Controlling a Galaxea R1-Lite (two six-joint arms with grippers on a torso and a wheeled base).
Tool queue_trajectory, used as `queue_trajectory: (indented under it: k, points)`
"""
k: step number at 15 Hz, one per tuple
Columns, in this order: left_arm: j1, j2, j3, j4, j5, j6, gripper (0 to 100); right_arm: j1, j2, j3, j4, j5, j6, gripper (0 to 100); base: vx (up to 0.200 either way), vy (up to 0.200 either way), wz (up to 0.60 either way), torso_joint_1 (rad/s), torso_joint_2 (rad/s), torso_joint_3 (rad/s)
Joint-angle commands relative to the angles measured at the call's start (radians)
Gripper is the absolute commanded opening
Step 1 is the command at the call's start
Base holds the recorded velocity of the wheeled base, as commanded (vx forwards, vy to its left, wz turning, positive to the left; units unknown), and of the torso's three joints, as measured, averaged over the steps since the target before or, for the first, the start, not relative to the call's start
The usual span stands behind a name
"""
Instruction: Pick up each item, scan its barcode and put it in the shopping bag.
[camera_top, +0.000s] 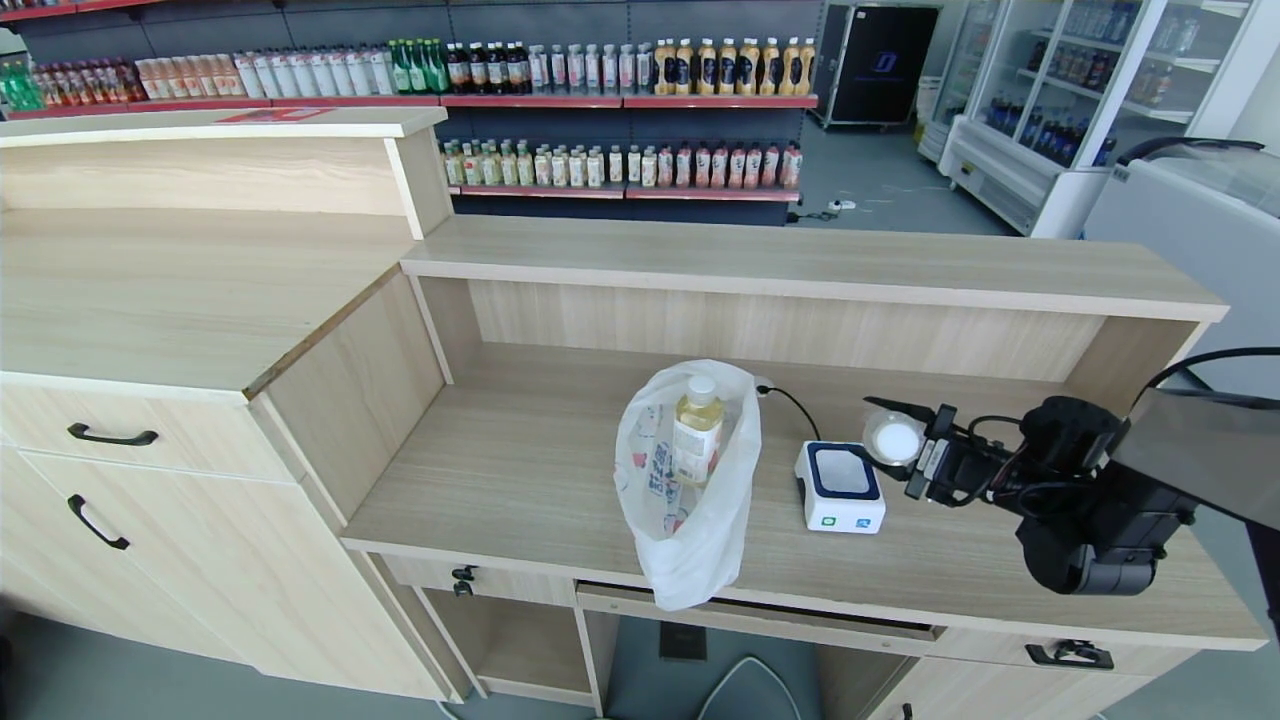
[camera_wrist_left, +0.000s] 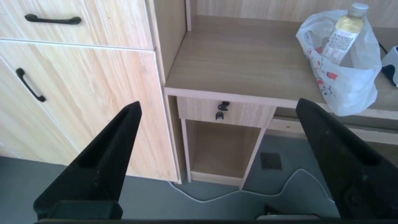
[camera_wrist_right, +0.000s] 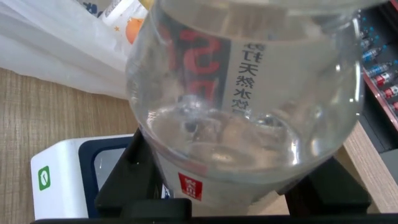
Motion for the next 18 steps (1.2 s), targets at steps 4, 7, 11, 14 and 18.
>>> queue_trajectory:
  k: [4,7,11,14,18]
  points:
    - [0.000,0.000,0.000,0.000,0.000,0.000,100,0.019,0.037,-0.036,-0.001,0.000,0.000,0,0.000,0.000,0.00,0.000,0.00,0.000]
    - [0.000,0.000,0.000,0.000,0.000,0.000,100,0.025,0.059,-0.068,-0.001,-0.001,0.000,0,0.000,0.000,0.00,0.000,0.00,0.000]
    - [0.000,0.000,0.000,0.000,0.000,0.000,100,0.037,0.080,-0.082,-0.001,-0.001,0.000,0,0.000,0.000,0.00,0.000,0.00,0.000]
    - [0.000,0.000,0.000,0.000,0.000,0.000,100,0.043,0.090,-0.092,-0.001,-0.001,0.000,0,0.000,0.000,0.00,0.000,0.00,0.000]
    - [0.000,0.000,0.000,0.000,0.000,0.000,100,0.046,0.108,-0.124,-0.001,-0.001,0.001,0,0.000,0.000,0.00,0.000,0.00,0.000]
